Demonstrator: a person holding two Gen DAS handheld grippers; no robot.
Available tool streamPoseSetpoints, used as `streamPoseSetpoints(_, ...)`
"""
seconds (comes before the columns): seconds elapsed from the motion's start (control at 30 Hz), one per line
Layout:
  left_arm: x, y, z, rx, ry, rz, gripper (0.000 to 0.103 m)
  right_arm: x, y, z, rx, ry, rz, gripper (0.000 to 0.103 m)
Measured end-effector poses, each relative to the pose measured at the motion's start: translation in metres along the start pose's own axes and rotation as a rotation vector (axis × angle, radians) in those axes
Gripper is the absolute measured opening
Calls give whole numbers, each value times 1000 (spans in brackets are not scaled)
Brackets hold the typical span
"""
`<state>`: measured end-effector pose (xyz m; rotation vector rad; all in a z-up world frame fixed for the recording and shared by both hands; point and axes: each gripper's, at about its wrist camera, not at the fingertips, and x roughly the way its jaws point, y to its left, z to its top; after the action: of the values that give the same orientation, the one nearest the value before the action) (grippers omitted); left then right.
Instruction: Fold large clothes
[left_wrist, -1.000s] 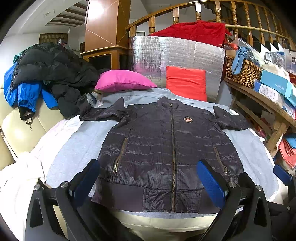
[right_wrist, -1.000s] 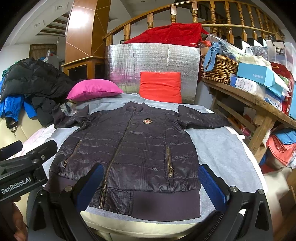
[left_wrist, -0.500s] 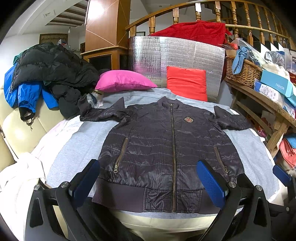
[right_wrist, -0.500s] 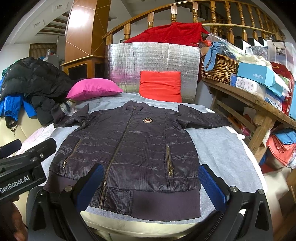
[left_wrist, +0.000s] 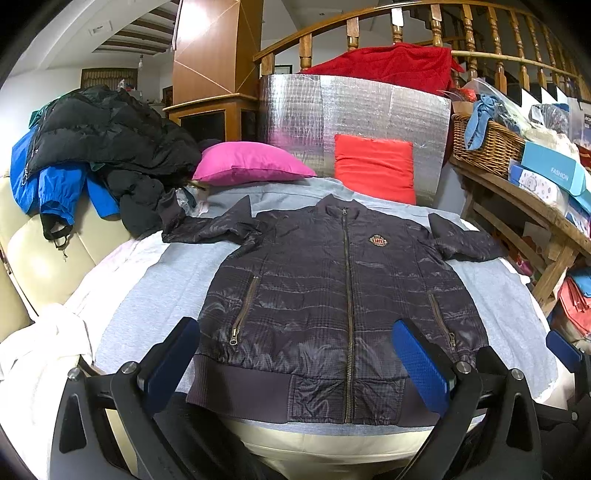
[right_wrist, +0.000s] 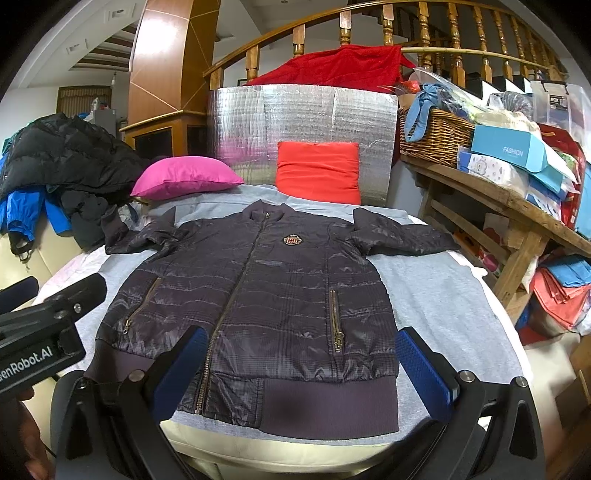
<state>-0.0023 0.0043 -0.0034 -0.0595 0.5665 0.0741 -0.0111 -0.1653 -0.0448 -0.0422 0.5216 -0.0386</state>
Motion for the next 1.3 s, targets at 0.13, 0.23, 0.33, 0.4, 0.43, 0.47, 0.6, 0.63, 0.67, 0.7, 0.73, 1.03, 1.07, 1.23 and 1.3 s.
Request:
streamPoseSetpoints(0.13, 0, 0, 0, 2, 0, -1, 103, 0, 0, 1, 0, -2, 0, 103)
streamPoseSetpoints(0.23, 0, 1, 0, 4, 1, 0, 103, 0, 0, 0, -1, -1, 0, 103)
streamPoseSetpoints(0.33, 0, 1, 0, 3, 1, 0, 103, 0, 0, 1, -1, 0, 0, 103)
streamPoseSetpoints(0.4, 0, 1, 0, 3, 3, 0, 103, 1, 0, 1, -4, 1, -1, 103)
streamPoseSetpoints(0.43, 0, 1, 0, 3, 4, 0, 103, 1, 0, 1, -3, 2, -1, 103)
streamPoseSetpoints(0.47, 0, 1, 0, 3, 3, 0, 103, 1, 0, 1, -3, 3, 0, 103)
streamPoseSetpoints(0.6, 1, 1, 1, 3, 2, 2, 103, 1, 0, 3, -6, 4, 1, 103)
streamPoseSetpoints(0.63, 1, 1, 1, 4, 2, 3, 103, 2, 1, 2, -7, 4, 2, 103)
streamPoseSetpoints(0.67, 1, 1, 1, 4, 3, 2, 103, 3, 2, 2, -9, 4, 2, 103)
streamPoseSetpoints(0.7, 2, 0, 1, 5, 4, 2, 103, 3, 2, 2, -10, 6, 2, 103)
streamPoseSetpoints(0.73, 2, 0, 1, 6, 4, 3, 103, 4, 3, 2, -10, 6, 3, 103)
streamPoseSetpoints(1.03, 3, 0, 1, 7, 7, 2, 103, 5, 3, 1, -8, 7, 0, 103)
streamPoseSetpoints(1.07, 3, 0, 1, 7, 8, 2, 103, 5, 3, 1, -8, 7, 0, 103)
streamPoseSetpoints(1.23, 4, 2, 1, 7, 6, 2, 103, 7, 2, 0, -7, 13, 0, 103)
streamPoseSetpoints(1.3, 5, 2, 0, 1, 5, 6, 103, 7, 1, -1, -8, 11, 1, 103)
